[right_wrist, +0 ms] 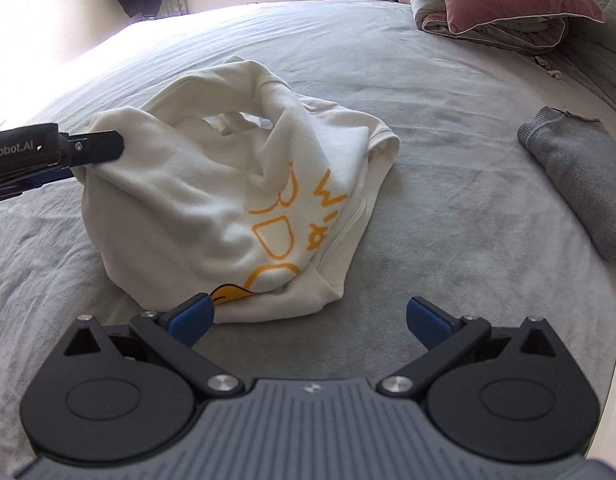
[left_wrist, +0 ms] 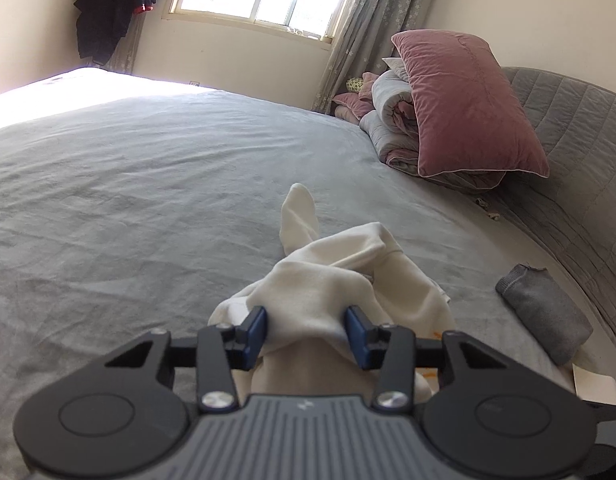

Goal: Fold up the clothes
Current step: 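Grasp the sweatshirt fabric with the left gripper while the right gripper grasps another edge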

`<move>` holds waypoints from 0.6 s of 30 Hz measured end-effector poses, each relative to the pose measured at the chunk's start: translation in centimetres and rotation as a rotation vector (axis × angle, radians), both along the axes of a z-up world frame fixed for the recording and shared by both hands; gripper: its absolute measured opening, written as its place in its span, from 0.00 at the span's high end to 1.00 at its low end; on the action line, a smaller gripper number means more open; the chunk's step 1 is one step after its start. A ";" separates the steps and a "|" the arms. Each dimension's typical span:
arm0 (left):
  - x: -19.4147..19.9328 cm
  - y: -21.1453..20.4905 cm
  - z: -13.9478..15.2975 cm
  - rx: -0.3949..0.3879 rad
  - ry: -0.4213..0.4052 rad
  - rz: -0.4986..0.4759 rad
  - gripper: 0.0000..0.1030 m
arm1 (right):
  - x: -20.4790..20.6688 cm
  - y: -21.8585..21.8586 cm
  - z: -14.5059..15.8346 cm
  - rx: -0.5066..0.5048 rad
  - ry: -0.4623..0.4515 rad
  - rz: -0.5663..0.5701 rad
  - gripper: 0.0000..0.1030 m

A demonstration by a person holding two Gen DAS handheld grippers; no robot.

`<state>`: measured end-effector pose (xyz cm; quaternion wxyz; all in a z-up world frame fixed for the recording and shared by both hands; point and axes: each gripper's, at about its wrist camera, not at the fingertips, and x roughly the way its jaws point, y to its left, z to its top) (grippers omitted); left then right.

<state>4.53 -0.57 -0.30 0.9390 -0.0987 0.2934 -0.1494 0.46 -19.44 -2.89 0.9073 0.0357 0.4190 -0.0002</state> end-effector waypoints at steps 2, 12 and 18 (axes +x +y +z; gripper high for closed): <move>-0.3 0.1 0.1 0.006 -0.004 0.016 0.73 | 0.1 -0.2 0.3 0.013 -0.006 -0.009 0.00; -1.0 2.0 1.1 -0.050 0.007 0.091 0.83 | 0.9 -1.7 1.7 0.082 -0.076 -0.056 0.00; -3.4 3.9 2.4 -0.046 0.004 0.038 0.83 | 1.9 -1.9 1.8 0.176 -0.077 -0.072 0.00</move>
